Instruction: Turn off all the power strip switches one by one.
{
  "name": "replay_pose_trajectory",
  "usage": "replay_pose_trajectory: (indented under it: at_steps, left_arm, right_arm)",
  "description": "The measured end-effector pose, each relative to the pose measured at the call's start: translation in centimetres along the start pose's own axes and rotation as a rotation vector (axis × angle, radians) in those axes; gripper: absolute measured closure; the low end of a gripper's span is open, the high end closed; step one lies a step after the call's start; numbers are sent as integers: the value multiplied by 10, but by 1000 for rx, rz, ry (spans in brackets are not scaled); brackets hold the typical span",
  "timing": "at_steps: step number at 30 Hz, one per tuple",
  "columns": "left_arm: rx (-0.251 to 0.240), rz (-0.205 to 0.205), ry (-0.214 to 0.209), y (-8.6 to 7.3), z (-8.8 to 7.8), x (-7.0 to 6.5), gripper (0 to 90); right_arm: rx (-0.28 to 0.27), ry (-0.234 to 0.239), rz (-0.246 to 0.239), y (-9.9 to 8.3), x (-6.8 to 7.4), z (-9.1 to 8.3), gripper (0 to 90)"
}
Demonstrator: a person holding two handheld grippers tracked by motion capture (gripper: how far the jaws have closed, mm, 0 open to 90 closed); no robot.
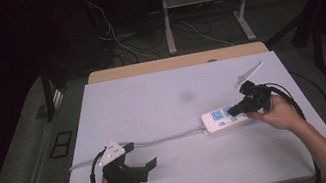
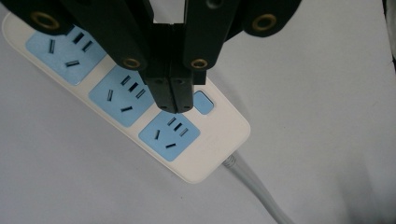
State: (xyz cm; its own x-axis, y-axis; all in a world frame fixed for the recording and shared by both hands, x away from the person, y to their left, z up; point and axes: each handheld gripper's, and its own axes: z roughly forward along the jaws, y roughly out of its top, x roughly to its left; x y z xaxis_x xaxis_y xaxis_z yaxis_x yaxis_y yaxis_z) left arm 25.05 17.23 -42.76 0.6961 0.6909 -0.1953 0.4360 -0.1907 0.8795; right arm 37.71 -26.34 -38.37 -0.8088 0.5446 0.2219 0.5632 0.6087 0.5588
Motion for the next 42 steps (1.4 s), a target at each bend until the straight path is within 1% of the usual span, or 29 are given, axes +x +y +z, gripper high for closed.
replay_pose_trajectory:
  at_steps: [7,9,10,12,14,19,30,35,39,42]
  left_arm:
    - [0,0,1,0,0,0,0]
    - [0,0,1,0,0,0,0]
    - [-1,0,0,0,0,0,0]
    - [-1,1,0,0,0,0,0]
    - [0,1,0,0,0,0,0]
    - [0,1,1,0,0,0,0]
    - [-4,0,1,0,-1,0,0]
    - [-3,-1,3,0,-1,0,0]
    - [-4,-2,1,0,-1,0,0]
    - [-4,-2,1,0,-1,0,0]
  right_arm:
    - [-1,2,-23,9,6,-5,900]
    - [-2,8,-21,11,8,-6,900]
    - [-4,7,-33,12,8,-6,900]
    - [-3,11,-31,14,10,-5,900]
    - [-2,14,-39,17,11,-2,900]
    - [13,18,-44,20,14,4,900]
    - [30,21,-38,22,14,14,900]
    - [39,29,-36,21,13,21,900]
    - [61,34,-27,18,13,28,900]
    - [64,40,-27,16,12,33,900]
